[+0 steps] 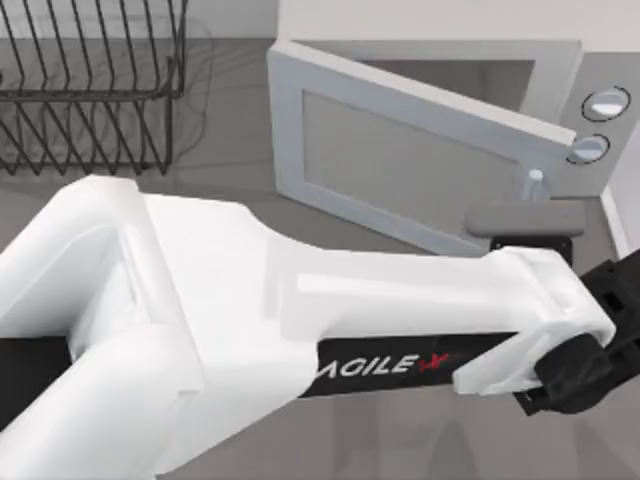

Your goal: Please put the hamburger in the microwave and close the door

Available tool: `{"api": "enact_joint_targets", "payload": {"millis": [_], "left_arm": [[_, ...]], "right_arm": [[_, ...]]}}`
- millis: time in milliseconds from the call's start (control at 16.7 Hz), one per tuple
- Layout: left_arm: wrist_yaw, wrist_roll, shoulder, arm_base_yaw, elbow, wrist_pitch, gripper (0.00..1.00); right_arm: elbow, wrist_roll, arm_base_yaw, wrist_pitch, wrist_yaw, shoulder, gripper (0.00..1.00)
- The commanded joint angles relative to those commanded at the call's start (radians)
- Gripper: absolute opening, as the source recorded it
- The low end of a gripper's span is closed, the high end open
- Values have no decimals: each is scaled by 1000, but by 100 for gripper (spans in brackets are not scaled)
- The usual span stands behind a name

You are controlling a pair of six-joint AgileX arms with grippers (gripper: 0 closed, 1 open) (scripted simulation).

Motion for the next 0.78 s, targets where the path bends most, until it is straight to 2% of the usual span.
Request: {"api": "enact_joint_targets", "payload": {"millis": [180,540,780], "left_arm": [[10,17,11,21,15,10,0],[90,198,155,179,215,70,0],[98,213,169,193,230,77,0]], "right_arm": [[0,0,0,0,0,0,100],[0,0,0,0,0,0,100],[0,0,0,0,0,0,100]]}}
